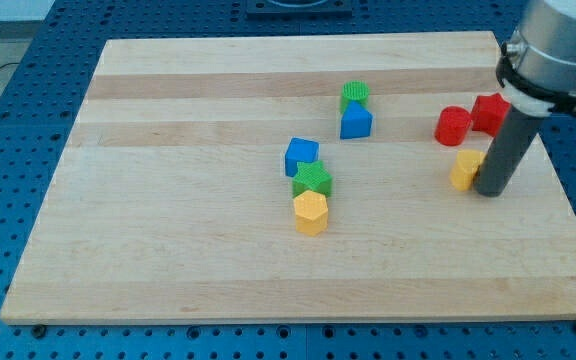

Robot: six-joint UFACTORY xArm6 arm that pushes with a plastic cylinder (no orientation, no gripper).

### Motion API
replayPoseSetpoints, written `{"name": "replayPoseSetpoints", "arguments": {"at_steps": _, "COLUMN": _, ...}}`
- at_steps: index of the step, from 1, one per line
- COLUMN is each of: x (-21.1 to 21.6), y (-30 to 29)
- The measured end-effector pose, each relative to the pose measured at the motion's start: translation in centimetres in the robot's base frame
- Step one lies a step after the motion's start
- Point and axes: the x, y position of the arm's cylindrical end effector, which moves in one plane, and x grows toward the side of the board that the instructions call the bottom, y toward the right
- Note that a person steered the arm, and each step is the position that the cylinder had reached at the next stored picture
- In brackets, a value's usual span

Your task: Place the yellow heart below the red star

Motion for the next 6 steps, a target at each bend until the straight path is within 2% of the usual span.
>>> {"name": "replayPoseSetpoints", "arguments": {"at_steps": 1, "x": 2.1, "y": -0.2}}
{"name": "replayPoseSetpoints", "arguments": {"at_steps": 2, "x": 3.7, "y": -3.9}}
{"name": "replayPoseSetpoints", "arguments": {"at_steps": 3, "x": 2.3, "y": -7.5}}
{"name": "replayPoseSetpoints", "arguments": {"at_steps": 4, "x": 0.3, "y": -6.6}}
{"name": "replayPoseSetpoints", "arguments": {"at_steps": 6, "x": -1.0, "y": 1.1}}
